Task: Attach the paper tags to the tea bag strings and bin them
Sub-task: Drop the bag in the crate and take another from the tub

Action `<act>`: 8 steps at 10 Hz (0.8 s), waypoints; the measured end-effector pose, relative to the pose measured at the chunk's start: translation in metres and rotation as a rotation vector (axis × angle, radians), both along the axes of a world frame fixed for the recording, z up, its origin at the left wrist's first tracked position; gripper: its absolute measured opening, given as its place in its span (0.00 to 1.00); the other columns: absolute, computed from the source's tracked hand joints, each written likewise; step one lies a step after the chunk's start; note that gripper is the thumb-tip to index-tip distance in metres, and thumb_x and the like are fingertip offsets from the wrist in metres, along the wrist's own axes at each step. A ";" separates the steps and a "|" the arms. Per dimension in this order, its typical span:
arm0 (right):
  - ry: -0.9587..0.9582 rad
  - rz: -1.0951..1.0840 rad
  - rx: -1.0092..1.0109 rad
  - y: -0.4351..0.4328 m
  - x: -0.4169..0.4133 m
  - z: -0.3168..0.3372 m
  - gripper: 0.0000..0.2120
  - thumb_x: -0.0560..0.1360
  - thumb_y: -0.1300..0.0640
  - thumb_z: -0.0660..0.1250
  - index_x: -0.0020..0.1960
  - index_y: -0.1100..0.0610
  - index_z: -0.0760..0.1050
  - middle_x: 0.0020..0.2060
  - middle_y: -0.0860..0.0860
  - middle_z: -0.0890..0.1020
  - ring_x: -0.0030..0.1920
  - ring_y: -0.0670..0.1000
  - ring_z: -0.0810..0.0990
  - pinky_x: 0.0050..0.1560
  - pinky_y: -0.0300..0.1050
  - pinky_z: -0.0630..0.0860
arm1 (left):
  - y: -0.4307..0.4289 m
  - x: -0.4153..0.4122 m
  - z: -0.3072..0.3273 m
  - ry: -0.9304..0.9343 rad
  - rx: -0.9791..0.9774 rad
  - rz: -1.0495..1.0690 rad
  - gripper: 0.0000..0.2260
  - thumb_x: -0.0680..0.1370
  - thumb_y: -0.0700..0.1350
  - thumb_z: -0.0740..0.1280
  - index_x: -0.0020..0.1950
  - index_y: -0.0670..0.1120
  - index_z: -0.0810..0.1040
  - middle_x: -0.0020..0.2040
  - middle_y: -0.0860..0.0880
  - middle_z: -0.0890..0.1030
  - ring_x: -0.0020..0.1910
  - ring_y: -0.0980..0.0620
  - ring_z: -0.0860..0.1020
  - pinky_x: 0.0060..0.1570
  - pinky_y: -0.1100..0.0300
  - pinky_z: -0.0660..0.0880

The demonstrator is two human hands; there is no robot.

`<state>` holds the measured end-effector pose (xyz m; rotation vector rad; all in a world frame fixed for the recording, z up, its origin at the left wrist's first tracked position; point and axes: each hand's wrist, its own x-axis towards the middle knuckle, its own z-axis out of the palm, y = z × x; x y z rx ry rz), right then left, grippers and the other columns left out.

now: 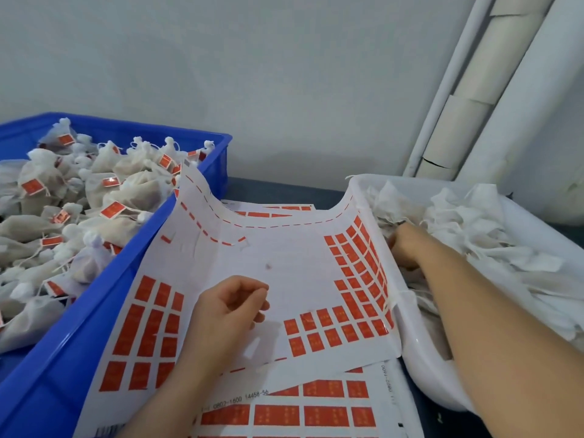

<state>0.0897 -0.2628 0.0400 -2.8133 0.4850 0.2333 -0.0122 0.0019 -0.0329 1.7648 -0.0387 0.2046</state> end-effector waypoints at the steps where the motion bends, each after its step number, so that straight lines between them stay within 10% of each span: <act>1: -0.056 0.005 -0.049 0.001 0.007 0.002 0.08 0.73 0.62 0.68 0.52 0.61 0.78 0.45 0.57 0.80 0.42 0.55 0.78 0.45 0.46 0.75 | 0.001 0.000 0.001 -0.006 -0.007 0.009 0.05 0.76 0.41 0.67 0.43 0.50 0.80 0.36 0.56 0.82 0.36 0.57 0.81 0.31 0.70 0.75; 3: -0.374 -0.004 0.100 -0.010 0.013 0.009 0.15 0.76 0.66 0.59 0.62 0.60 0.72 0.60 0.58 0.75 0.58 0.59 0.73 0.55 0.48 0.70 | -0.002 -0.001 0.001 -0.005 0.024 -0.003 0.05 0.76 0.42 0.66 0.43 0.52 0.79 0.36 0.58 0.82 0.36 0.59 0.80 0.31 0.71 0.74; 4: -0.495 -0.069 0.209 -0.012 0.014 0.011 0.17 0.75 0.67 0.56 0.63 0.57 0.70 0.62 0.57 0.73 0.58 0.58 0.73 0.45 0.44 0.71 | -0.001 -0.002 0.001 -0.005 0.025 0.004 0.06 0.76 0.42 0.66 0.43 0.52 0.79 0.35 0.58 0.82 0.36 0.59 0.80 0.30 0.72 0.74; 7: -1.086 0.028 0.586 0.023 -0.016 0.068 0.13 0.77 0.65 0.59 0.57 0.56 0.75 0.40 0.43 0.73 0.40 0.38 0.73 0.40 0.20 0.66 | -0.002 -0.001 0.004 -0.019 0.021 0.005 0.05 0.76 0.44 0.66 0.43 0.53 0.79 0.36 0.59 0.81 0.37 0.59 0.80 0.31 0.72 0.74; 8: -1.023 0.298 0.874 0.058 -0.045 0.091 0.13 0.75 0.64 0.62 0.48 0.47 0.76 0.38 0.43 0.77 0.38 0.45 0.79 0.39 0.38 0.78 | -0.003 -0.003 0.007 -0.034 -0.054 0.010 0.13 0.74 0.57 0.59 0.43 0.53 0.80 0.38 0.59 0.82 0.40 0.58 0.80 0.34 0.71 0.74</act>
